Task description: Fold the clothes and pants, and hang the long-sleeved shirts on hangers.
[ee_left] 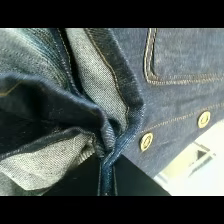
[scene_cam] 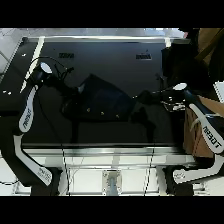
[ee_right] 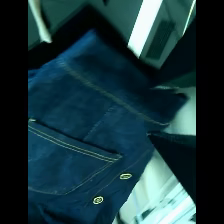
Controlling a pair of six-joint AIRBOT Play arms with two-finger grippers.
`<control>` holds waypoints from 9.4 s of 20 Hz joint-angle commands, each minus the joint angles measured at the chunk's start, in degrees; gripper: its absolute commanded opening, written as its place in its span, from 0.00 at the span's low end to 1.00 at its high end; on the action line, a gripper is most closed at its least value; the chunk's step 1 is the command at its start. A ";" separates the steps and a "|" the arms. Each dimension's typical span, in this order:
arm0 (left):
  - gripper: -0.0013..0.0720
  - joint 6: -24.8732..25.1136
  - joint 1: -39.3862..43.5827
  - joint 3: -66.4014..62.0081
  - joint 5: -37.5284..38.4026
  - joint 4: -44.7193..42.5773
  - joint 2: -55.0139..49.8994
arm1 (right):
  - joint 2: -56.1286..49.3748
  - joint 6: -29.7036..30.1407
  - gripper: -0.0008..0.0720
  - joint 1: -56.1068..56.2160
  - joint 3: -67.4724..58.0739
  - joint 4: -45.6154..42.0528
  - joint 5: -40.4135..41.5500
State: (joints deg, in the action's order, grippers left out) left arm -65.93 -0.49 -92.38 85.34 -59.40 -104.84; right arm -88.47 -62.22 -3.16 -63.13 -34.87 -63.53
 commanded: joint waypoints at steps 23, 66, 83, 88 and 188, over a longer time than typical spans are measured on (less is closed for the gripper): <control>0.55 -11.76 -7.76 39.23 -50.25 -3.28 34.12 | -0.59 -1.86 0.76 -5.22 -6.43 -5.42 4.11; 0.07 -0.28 -5.29 6.56 -31.01 16.20 -2.62 | -20.87 -4.24 0.77 9.75 -20.79 -6.93 6.27; 0.06 1.01 -9.99 6.36 -19.58 16.15 30.47 | -5.44 -6.97 0.03 8.39 -55.41 -4.17 -32.52; 0.06 0.98 -15.26 6.36 -15.85 16.13 54.29 | 16.63 -12.37 0.03 8.63 -56.35 -4.72 -34.16; 0.97 -27.15 16.11 54.07 -25.09 -10.45 63.08 | 6.88 10.03 0.68 0.70 29.66 13.94 7.37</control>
State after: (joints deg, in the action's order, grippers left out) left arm -93.08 15.62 -38.26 60.25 -69.82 -41.78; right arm -81.65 -53.65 -3.22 -32.45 -22.96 -56.47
